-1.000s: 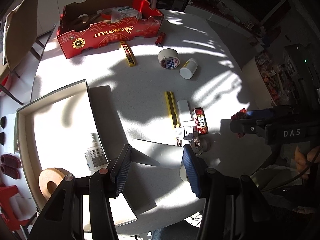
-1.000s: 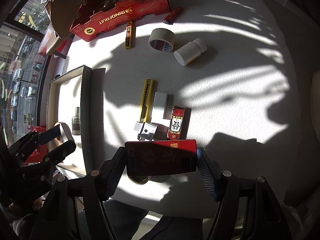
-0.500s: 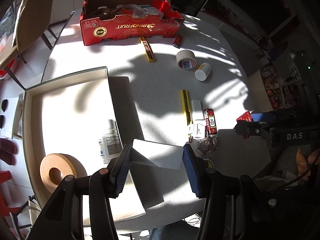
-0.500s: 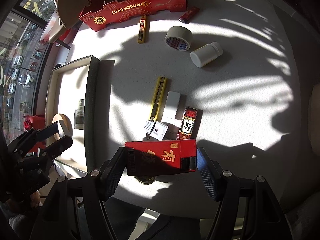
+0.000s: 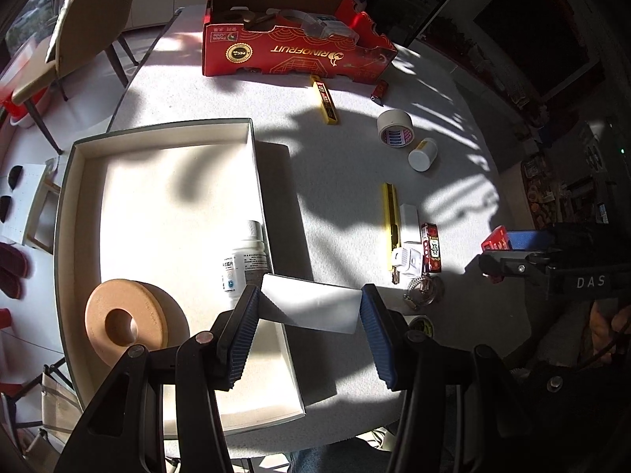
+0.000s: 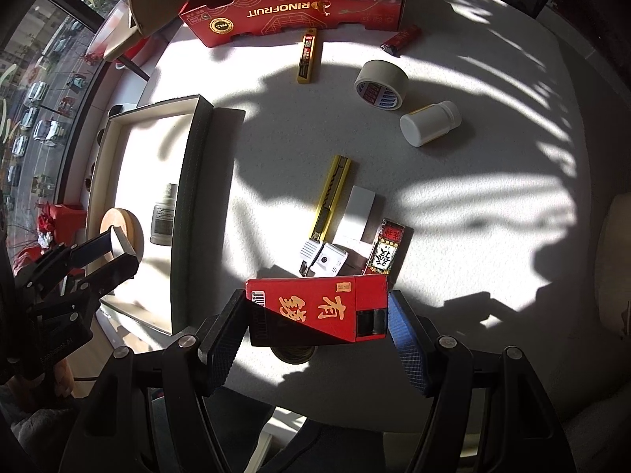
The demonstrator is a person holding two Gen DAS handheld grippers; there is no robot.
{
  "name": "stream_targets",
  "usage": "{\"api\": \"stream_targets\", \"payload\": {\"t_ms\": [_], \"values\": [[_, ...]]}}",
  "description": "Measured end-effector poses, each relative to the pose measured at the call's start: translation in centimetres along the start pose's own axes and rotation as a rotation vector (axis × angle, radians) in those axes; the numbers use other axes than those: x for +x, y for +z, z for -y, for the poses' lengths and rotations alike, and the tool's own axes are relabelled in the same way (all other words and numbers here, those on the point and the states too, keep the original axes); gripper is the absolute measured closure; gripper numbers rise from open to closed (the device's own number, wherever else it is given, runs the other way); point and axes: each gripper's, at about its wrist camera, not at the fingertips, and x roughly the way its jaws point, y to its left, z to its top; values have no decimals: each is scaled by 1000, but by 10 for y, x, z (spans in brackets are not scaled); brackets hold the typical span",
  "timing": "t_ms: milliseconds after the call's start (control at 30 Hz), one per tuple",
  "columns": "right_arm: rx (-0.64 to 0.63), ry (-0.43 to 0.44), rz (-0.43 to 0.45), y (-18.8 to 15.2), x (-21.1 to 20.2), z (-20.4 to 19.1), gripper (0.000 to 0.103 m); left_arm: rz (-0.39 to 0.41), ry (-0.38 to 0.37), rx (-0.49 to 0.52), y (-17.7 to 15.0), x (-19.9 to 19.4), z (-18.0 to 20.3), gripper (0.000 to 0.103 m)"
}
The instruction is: Organize rigid objects
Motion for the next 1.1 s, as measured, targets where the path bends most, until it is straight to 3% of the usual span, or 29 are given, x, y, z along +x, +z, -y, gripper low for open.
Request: {"api": "stream_targets", "payload": {"t_ms": [1100], "values": [[-262, -58, 1, 28, 2, -80, 32, 66, 33, -139, -25, -18, -60, 48]]}}
